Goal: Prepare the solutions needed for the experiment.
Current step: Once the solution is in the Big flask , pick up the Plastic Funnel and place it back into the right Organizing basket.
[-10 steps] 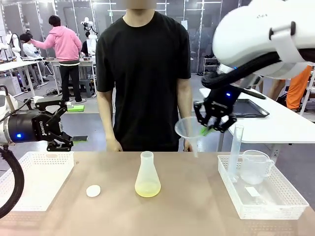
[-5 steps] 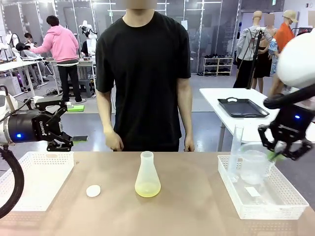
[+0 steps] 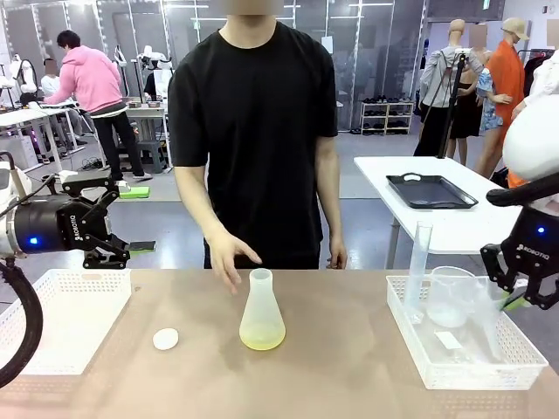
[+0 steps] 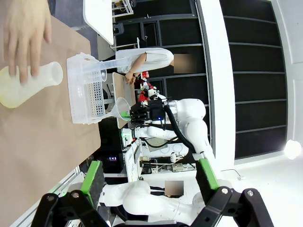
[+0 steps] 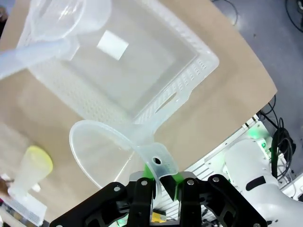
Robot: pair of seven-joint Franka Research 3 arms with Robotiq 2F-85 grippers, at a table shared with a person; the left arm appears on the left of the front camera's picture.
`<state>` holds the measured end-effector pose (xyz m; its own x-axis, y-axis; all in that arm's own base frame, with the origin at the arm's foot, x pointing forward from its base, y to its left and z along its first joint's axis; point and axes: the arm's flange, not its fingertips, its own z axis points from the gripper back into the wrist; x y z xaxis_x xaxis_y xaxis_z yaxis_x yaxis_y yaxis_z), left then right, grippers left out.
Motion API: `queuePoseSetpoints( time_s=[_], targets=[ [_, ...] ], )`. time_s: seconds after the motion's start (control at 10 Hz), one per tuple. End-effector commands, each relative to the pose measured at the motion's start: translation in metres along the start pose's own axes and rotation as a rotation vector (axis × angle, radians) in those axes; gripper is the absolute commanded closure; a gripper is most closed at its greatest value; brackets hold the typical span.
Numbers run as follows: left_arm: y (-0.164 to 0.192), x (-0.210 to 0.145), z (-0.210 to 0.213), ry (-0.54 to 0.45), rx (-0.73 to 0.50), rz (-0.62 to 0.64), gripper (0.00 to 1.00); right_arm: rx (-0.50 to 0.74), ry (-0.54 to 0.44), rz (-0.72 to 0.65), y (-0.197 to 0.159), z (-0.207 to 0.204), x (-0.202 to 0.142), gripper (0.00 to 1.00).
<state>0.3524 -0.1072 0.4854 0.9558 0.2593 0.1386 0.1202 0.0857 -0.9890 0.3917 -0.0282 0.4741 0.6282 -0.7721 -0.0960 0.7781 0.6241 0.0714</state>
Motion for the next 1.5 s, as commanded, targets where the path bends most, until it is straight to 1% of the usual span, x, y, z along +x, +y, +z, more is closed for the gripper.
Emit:
queuePoseSetpoints(
  time_s=[0.0, 0.1, 0.3, 0.4, 0.6, 0.9, 1.0, 1.3, 1.4],
  targets=[
    [-0.002, -0.002, -0.002, -0.008, -0.025, 0.021, 0.0, -0.052, -0.054, -0.086, 0.019, -0.01, 0.009, 0.94],
    [-0.002, -0.002, -0.002, -0.008, -0.025, 0.021, 0.0, -0.024, -0.034, -0.099, 0.028, -0.019, 0.013, 0.94],
    [-0.002, -0.002, -0.002, -0.008, -0.025, 0.021, 0.0, 0.008, -0.052, -0.114, 0.04, -0.031, 0.02, 0.94],
    [-0.002, -0.002, -0.002, -0.008, -0.025, 0.021, 0.0, 0.006, -0.03, -0.117, 0.044, -0.035, 0.023, 0.94],
    [-0.002, -0.002, -0.002, -0.008, -0.025, 0.021, 0.0, -0.044, -0.001, -0.143, 0.051, -0.046, 0.027, 0.94],
    [-0.002, -0.002, -0.002, -0.008, -0.025, 0.021, 0.0, -0.044, -0.018, -0.171, 0.059, -0.049, 0.032, 0.94],
    [-0.002, -0.002, -0.002, -0.008, -0.025, 0.021, 0.0, -0.039, -0.028, -0.183, 0.06, -0.05, 0.034, 0.85],
    [-0.002, -0.002, -0.002, -0.008, -0.025, 0.021, 0.0, -0.04, -0.009, -0.191, 0.061, -0.048, 0.034, 0.54],
    [-0.002, -0.002, -0.002, -0.008, -0.025, 0.021, 0.0, -0.035, -0.009, -0.188, 0.061, -0.048, 0.034, 0.45]
  ],
)
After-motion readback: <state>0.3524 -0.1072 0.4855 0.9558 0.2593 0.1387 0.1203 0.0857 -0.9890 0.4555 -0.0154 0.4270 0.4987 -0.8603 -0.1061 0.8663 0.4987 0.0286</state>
